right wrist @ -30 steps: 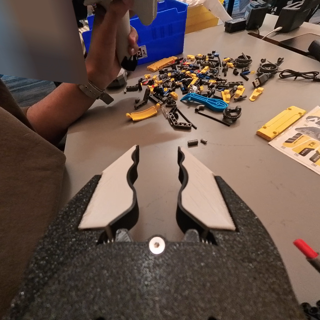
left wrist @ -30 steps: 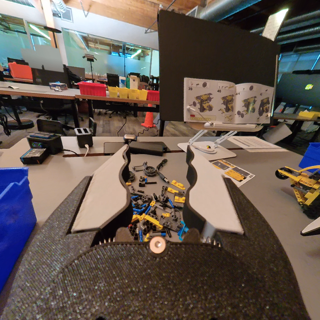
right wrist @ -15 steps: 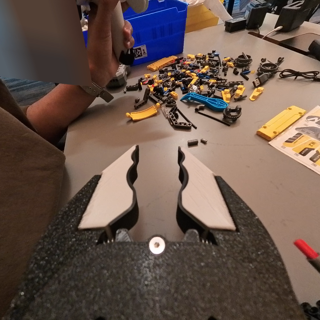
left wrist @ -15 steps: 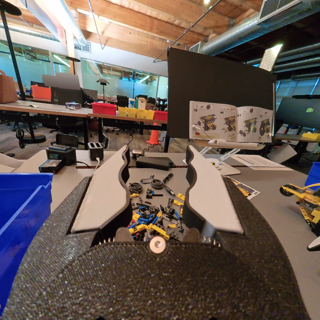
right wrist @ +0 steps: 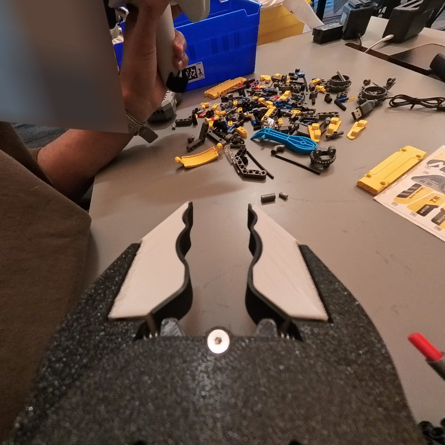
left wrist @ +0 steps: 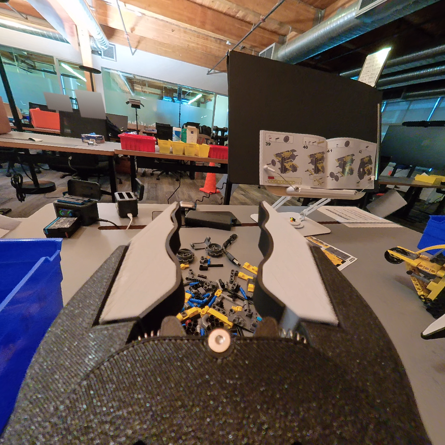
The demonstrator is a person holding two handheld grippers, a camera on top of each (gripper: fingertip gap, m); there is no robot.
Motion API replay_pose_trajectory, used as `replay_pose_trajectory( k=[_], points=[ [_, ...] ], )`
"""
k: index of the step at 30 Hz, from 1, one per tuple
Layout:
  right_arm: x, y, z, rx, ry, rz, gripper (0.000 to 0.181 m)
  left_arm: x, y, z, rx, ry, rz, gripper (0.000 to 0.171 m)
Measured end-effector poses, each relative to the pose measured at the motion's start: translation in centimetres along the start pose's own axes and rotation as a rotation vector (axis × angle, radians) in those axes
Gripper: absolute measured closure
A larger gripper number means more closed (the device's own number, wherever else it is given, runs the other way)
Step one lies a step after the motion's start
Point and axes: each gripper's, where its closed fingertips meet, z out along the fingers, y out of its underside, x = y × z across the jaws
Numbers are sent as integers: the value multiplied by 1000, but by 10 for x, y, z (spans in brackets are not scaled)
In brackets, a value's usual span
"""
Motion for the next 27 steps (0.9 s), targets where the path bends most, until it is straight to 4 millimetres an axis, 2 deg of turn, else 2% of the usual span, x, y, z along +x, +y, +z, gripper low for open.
replay_pose_trajectory(
  k=[27],
  points=[
    [0,1,0,-5,2,-5,136,2,3,2,-19,14,2,109]
  ],
)
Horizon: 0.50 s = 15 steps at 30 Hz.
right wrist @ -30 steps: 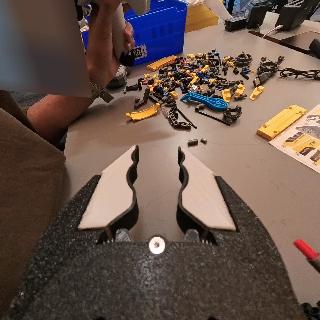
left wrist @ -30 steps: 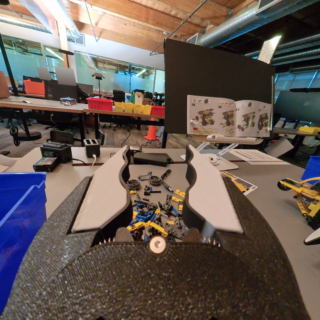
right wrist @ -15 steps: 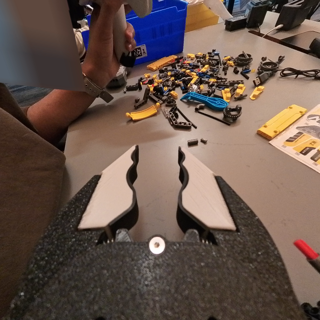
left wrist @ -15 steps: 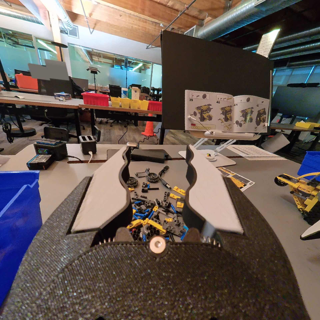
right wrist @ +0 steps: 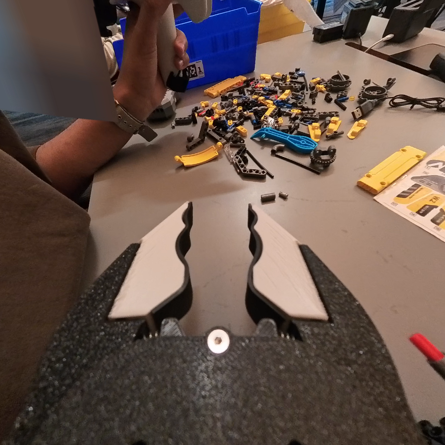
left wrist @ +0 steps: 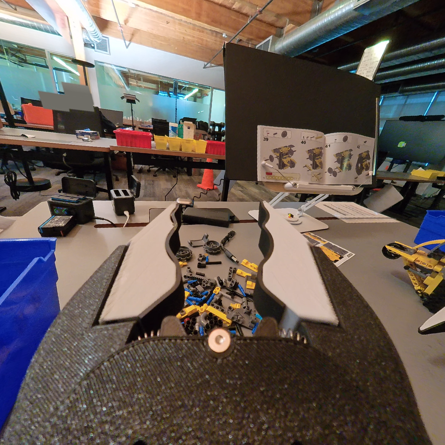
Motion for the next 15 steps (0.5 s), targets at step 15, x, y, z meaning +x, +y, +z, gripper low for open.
replay_pose_trajectory(
  k=[15],
  points=[
    [0,0,0,2,-1,2,136,0,0,0,0,1,-2,109]
  ],
)
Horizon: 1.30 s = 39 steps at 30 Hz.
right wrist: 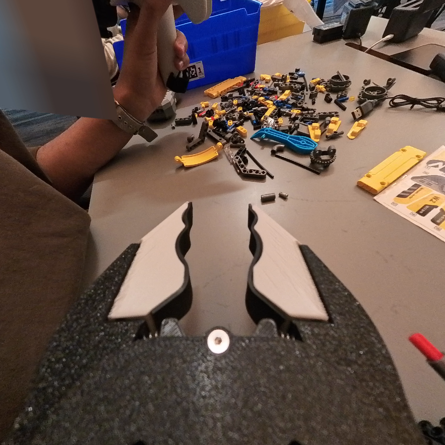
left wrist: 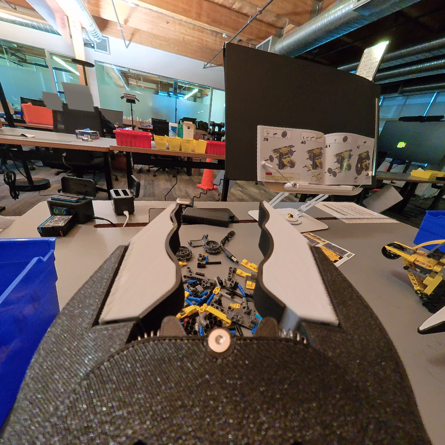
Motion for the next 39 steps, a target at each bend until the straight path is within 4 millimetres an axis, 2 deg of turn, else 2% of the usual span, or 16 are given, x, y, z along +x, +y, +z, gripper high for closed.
replay_pose_trajectory(
  k=[7,13,39],
  points=[
    [0,0,0,-1,0,1,136,0,-2,-1,10,-4,3,109],
    [0,0,0,-1,0,2,135,2,-16,-10,85,-5,33,114],
    [0,0,0,-5,0,3,135,10,-10,-7,51,49,33,121]
  ],
)
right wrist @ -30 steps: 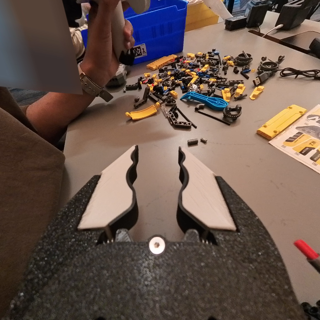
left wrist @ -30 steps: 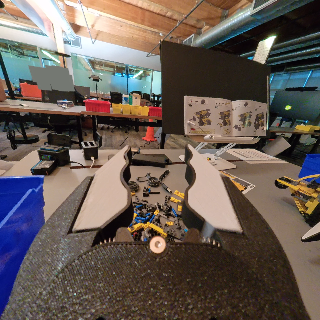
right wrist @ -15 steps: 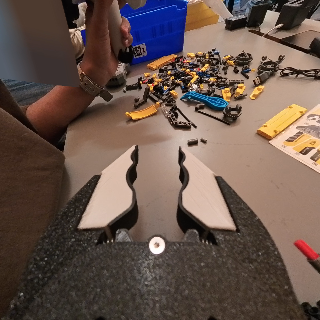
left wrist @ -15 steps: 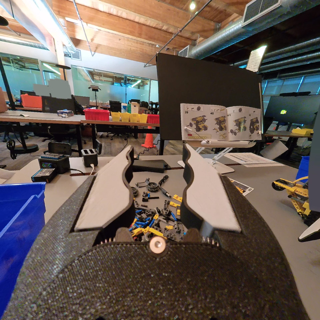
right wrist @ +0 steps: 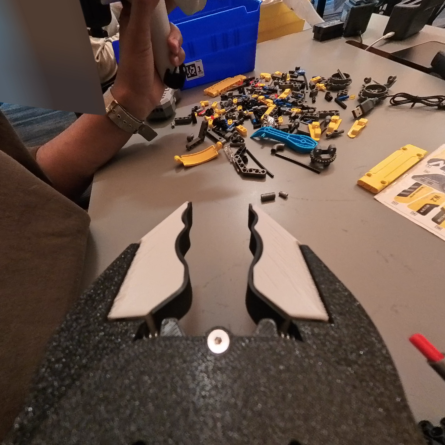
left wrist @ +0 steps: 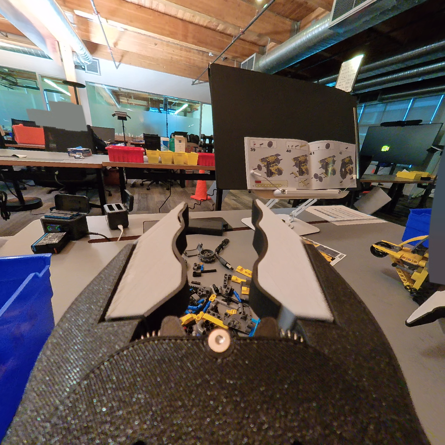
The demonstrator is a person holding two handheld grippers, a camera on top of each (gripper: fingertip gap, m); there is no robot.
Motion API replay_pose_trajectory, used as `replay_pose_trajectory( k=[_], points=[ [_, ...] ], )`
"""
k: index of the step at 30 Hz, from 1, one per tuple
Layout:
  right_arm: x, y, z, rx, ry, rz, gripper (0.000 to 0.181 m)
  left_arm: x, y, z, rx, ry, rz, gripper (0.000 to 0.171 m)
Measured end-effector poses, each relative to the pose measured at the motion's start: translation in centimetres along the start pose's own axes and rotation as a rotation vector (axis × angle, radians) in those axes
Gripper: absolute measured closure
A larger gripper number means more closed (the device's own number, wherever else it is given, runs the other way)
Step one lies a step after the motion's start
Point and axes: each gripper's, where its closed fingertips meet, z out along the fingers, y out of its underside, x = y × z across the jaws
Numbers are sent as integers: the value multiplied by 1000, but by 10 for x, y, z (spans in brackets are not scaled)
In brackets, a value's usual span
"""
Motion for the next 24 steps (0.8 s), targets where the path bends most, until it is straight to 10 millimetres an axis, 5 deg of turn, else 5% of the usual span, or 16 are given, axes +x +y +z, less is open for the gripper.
replay_pose_trajectory(
  k=[24],
  points=[
    [-1,0,-1,2,8,-20,134,12,52,20,-266,90,-59,119]
  ],
)
